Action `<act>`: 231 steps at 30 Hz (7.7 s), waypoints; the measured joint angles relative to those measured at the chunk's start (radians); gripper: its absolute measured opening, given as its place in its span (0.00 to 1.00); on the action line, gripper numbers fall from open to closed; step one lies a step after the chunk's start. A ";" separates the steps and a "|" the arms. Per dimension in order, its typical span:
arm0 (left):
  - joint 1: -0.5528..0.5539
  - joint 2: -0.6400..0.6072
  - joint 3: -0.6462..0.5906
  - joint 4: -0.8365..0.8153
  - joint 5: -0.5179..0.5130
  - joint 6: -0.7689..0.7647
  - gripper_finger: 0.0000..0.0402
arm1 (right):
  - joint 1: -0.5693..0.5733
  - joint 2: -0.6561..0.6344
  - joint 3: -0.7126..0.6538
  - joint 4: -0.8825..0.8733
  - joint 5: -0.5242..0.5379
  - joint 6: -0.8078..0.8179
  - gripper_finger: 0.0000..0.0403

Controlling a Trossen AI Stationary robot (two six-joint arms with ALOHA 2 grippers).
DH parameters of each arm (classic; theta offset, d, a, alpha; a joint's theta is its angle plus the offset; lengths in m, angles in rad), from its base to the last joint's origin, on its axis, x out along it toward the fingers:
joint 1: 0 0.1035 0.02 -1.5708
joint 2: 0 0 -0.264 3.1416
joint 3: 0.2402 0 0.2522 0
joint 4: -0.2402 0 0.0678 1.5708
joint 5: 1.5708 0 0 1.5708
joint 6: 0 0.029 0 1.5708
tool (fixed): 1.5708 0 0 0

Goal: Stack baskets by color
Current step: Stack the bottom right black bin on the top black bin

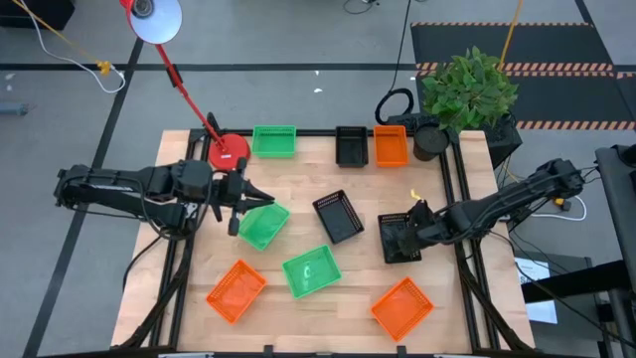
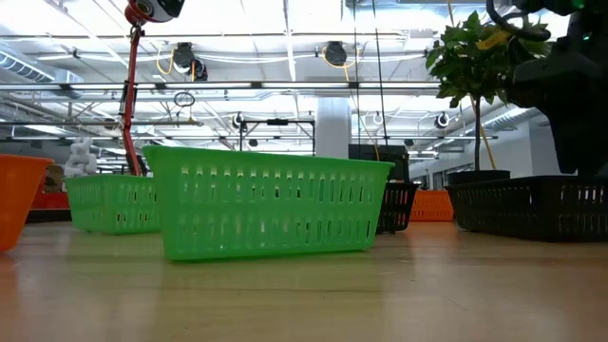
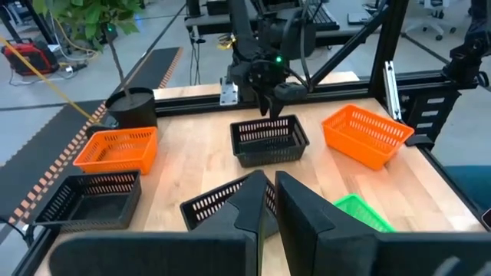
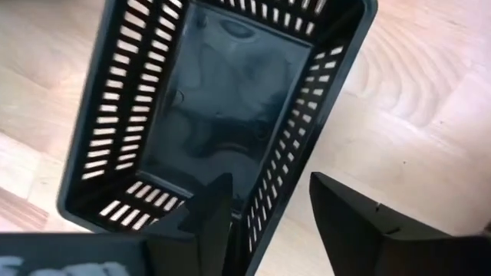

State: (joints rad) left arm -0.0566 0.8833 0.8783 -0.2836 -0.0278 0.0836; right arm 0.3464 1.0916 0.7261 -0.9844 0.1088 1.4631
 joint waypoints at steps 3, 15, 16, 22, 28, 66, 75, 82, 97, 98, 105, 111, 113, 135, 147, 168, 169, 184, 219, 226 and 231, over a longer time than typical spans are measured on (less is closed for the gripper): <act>0.000 -0.001 0.000 0.000 0.000 0.000 0.09 | 0.000 0.020 0.000 0.000 -0.008 0.014 0.36; 0.000 -0.001 0.000 0.000 0.000 -0.001 0.09 | 0.000 0.084 0.000 0.000 -0.008 0.018 0.14; 0.000 -0.001 0.000 0.000 0.000 -0.001 0.09 | 0.000 0.087 0.000 -0.001 -0.007 0.017 0.12; 0.000 0.000 0.000 0.000 0.000 -0.001 0.09 | 0.000 0.096 0.000 0.000 0.003 0.013 0.02; 0.000 0.000 0.000 0.000 -0.001 -0.002 0.09 | 0.000 0.096 0.000 0.009 0.065 0.003 0.02; 0.000 -0.001 -0.001 0.000 -0.001 0.013 0.09 | -0.112 -0.064 0.014 0.028 0.150 -0.114 0.00; 0.000 -0.001 -0.001 0.000 -0.001 0.013 0.09 | -0.112 -0.063 -0.055 0.069 0.114 -0.087 0.10; 0.000 0.000 -0.001 0.000 -0.001 0.013 0.09 | -0.117 -0.063 -0.096 0.098 0.080 -0.088 0.17; 0.000 -0.001 -0.001 0.000 -0.001 0.014 0.09 | -0.117 -0.064 -0.165 0.191 0.044 -0.083 0.03; 0.000 -0.001 -0.001 0.000 -0.001 0.014 0.09 | -0.117 -0.065 -0.165 0.199 0.045 -0.081 0.03; 0.000 0.000 -0.001 0.000 -0.001 0.014 0.09 | -0.118 -0.097 -0.118 0.239 0.129 -0.119 0.01; 0.000 -0.001 -0.001 0.000 -0.001 0.014 0.09 | -0.143 -0.128 -0.032 0.209 0.231 -0.193 0.01; 0.000 0.000 -0.001 0.000 0.000 0.016 0.09 | -0.162 -0.134 -0.009 0.210 0.256 -0.226 0.01; 0.000 -0.001 -0.001 0.002 -0.001 0.017 0.09 | -0.594 -0.126 0.055 0.627 0.229 -0.629 0.01; 0.000 -0.001 -0.001 0.004 0.000 0.017 0.09 | -0.830 0.000 0.081 0.898 -0.009 -0.720 0.01; 0.000 -0.001 -0.001 0.003 -0.001 0.017 0.09 | -1.001 0.310 0.385 0.680 -0.086 -0.760 0.01; 0.000 -0.001 -0.001 0.003 0.000 0.017 0.09 | -1.002 0.317 0.381 0.678 -0.087 -0.759 0.01; 0.000 0.000 -0.001 0.001 -0.001 0.017 0.09 | -1.008 0.413 0.374 0.657 -0.088 -0.716 0.02; 0.000 -0.001 -0.001 0.000 -0.001 0.026 0.09 | -1.012 0.465 0.373 0.623 -0.081 -0.673 0.02; 0.000 0.000 -0.001 -0.001 0.000 0.025 0.09 | -1.013 0.495 0.373 0.633 -0.088 -0.663 0.02; 0.000 0.000 -0.001 -0.003 -0.001 0.038 0.09 | -1.013 0.504 0.373 0.632 -0.086 -0.663 0.02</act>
State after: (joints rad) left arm -0.0566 0.8829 0.8772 -0.2868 -0.0284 0.1215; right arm -0.6664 1.5953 1.0992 -0.3519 0.0231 0.8003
